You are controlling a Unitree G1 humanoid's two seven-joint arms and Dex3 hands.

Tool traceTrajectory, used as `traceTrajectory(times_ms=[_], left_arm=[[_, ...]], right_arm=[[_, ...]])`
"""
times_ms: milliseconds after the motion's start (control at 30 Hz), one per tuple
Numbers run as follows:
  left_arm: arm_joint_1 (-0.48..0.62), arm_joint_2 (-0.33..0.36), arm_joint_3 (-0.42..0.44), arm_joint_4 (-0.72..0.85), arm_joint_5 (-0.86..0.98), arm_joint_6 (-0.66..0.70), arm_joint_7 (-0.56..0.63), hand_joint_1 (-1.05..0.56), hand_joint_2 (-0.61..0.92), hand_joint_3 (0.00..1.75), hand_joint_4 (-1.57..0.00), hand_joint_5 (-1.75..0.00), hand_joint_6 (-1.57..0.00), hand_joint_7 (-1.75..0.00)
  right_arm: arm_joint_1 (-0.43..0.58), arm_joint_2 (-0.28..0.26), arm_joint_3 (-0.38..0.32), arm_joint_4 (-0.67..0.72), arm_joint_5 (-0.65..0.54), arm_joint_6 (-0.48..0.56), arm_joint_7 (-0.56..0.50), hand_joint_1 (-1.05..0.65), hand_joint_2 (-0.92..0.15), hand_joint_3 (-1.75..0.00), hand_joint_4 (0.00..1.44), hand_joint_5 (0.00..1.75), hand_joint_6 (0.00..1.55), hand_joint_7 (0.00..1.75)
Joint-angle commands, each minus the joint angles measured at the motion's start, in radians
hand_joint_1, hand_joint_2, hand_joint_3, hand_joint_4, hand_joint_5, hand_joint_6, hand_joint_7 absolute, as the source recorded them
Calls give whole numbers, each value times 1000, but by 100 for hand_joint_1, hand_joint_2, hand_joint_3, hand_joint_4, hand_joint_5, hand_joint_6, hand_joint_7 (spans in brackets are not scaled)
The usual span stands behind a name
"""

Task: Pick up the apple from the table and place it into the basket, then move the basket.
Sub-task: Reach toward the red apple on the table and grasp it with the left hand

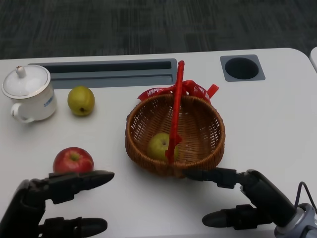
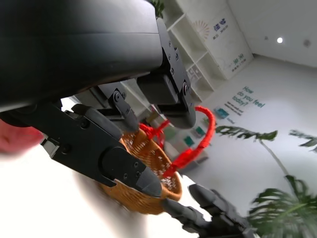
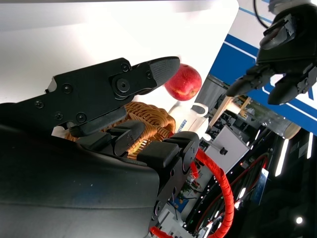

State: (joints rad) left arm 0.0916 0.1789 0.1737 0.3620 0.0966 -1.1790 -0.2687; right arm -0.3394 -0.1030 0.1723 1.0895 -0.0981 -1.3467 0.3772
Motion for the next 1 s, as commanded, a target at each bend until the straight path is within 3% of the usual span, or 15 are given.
traceTrajectory(times_ms=[33,200,400,667,1000], left_arm=[[-5,37,68,-30,119,25,69,-78,75,1,-55,0,-52,0],[-55,98,83,7,220,110,142,-88,75,0,-31,0,-29,0],[-148,159,49,125,319,207,246,-91,71,0,-23,0,-25,0],[-321,211,-86,400,443,282,416,-77,67,0,-32,-3,-31,-2],[-530,181,-280,794,499,383,591,-62,67,1,-38,-2,-35,-1]], right_arm=[[-3,-12,-4,0,13,-5,3,-53,-86,0,64,0,57,0],[-5,-10,1,-1,10,-6,7,-54,-87,0,64,0,57,0],[-3,-10,4,0,5,-9,8,-55,-87,0,65,0,58,0],[3,-15,8,-5,29,-10,35,-55,-89,0,65,0,57,0],[15,-18,7,-17,50,-16,48,-55,-89,0,66,0,58,0]])
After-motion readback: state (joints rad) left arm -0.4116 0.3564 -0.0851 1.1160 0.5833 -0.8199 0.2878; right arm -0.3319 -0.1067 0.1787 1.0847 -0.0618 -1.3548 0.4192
